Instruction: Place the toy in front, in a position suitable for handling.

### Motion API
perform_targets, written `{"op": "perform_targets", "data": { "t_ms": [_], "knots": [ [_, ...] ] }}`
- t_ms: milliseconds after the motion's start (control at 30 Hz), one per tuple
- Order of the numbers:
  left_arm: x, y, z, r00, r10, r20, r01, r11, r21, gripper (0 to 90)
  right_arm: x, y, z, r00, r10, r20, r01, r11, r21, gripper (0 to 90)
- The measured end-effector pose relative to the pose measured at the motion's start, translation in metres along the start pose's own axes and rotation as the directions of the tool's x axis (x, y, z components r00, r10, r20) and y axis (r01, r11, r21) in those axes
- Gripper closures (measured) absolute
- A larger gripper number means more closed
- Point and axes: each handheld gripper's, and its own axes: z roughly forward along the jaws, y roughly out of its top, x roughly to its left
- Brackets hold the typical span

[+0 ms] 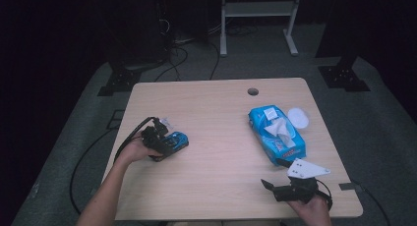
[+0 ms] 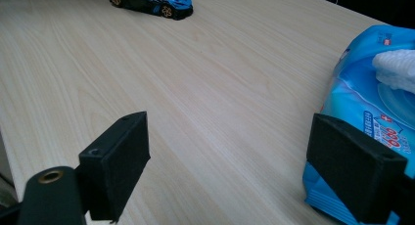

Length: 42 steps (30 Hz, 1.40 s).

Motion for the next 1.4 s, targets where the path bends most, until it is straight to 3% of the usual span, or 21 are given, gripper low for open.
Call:
{"op": "perform_targets", "data": {
  "t_ms": [433, 533, 867, 900, 967, 1400],
  "knots": [
    [0.002, 0.001, 0.001, 0.9996, -0.018, 0.020, 0.017, 0.9998, 0.013, 28.0, 0.000, 0.000, 0.001, 1.0000, 0.001, -0.004, -0.001, 1.000, 0.007, 15.0],
    [0.001, 0.005, 0.002, 0.9999, -0.009, 0.007, 0.009, 0.9995, 0.030, 27.8, 0.001, 0.000, 0.001, 1.0000, 0.002, -0.004, -0.002, 1.000, 0.008, 15.0],
    [0.001, 0.007, 0.005, 0.9996, -0.025, 0.008, 0.025, 0.9995, 0.020, 26.6, 0.000, 0.000, 0.000, 1.0000, 0.004, -0.002, -0.004, 1.000, 0.006, 15.0],
    [0.002, 0.007, 0.007, 0.9992, -0.037, 0.014, 0.037, 0.9983, 0.044, 25.7, 0.000, 0.000, 0.000, 1.0000, 0.004, -0.002, -0.004, 1.000, 0.006, 15.0],
    [0.001, 0.007, 0.009, 0.9994, -0.035, 0.002, 0.035, 0.9985, 0.043, 23.5, 0.000, 0.000, 0.000, 1.0000, 0.003, -0.001, -0.003, 1.000, 0.008, 15.0],
    [-0.001, 0.012, 0.009, 0.9985, -0.053, -0.011, 0.053, 0.9969, 0.058, 25.9, 0.001, 0.000, 0.000, 1.0000, 0.000, -0.002, 0.000, 1.000, 0.008, 15.0]
  ]
}}
